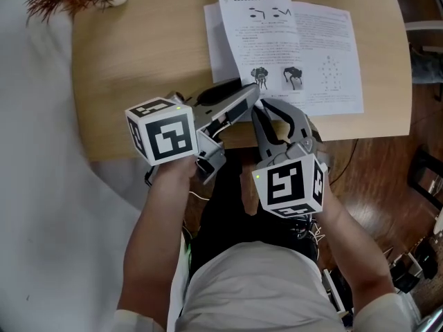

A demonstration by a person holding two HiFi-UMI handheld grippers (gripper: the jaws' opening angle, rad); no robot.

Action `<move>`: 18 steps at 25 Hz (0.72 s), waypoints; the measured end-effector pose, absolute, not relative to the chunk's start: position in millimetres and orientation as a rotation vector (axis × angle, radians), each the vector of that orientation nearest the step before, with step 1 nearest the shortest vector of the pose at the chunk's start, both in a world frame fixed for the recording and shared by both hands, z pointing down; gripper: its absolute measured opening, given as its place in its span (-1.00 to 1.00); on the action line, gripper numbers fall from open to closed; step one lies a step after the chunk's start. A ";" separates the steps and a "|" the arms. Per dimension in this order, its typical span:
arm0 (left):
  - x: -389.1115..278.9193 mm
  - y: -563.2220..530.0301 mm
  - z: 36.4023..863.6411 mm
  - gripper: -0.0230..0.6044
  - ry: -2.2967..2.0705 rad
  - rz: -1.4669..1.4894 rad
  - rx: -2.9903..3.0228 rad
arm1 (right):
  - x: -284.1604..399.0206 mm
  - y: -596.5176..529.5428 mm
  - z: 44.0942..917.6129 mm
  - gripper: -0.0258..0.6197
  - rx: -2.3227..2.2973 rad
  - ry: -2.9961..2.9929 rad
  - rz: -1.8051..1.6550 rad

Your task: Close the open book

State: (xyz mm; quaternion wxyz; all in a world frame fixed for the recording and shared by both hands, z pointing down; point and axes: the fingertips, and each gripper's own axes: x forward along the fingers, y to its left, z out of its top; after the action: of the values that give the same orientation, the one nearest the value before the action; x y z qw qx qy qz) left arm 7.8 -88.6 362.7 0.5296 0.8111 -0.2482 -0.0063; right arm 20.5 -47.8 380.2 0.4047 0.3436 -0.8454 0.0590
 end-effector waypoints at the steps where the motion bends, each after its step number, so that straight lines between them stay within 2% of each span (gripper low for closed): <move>1: 5.7 -88.9 364.6 -0.74 -0.596 -0.020 1.929 | 19.4 -46.7 381.2 -0.79 0.853 -2.128 0.114; 3: -0.5 -87.7 368.0 -0.84 -0.595 -0.032 1.911 | 15.4 -42.9 383.3 -0.67 0.825 -2.115 0.047; 6: -8.7 -84.5 371.1 -0.91 -0.585 -0.026 1.894 | 8.8 -34.0 386.4 -0.32 0.788 -2.101 -0.044; 7: -10.4 -84.4 372.0 -0.91 -0.584 -0.025 1.886 | 8.3 -31.1 386.6 -0.28 0.779 -2.093 -0.083; 18: -11.8 -83.3 377.2 -0.93 -0.560 -0.099 1.653 | 2.9 -13.9 378.2 -0.28 0.736 -1.992 -0.546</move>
State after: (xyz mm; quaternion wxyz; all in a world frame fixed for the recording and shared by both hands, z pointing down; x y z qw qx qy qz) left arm -11.8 -83.3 377.2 0.6417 0.7253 -0.2457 -0.0436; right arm 2.9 -13.9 378.2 0.4569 0.2985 -0.8082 -0.2215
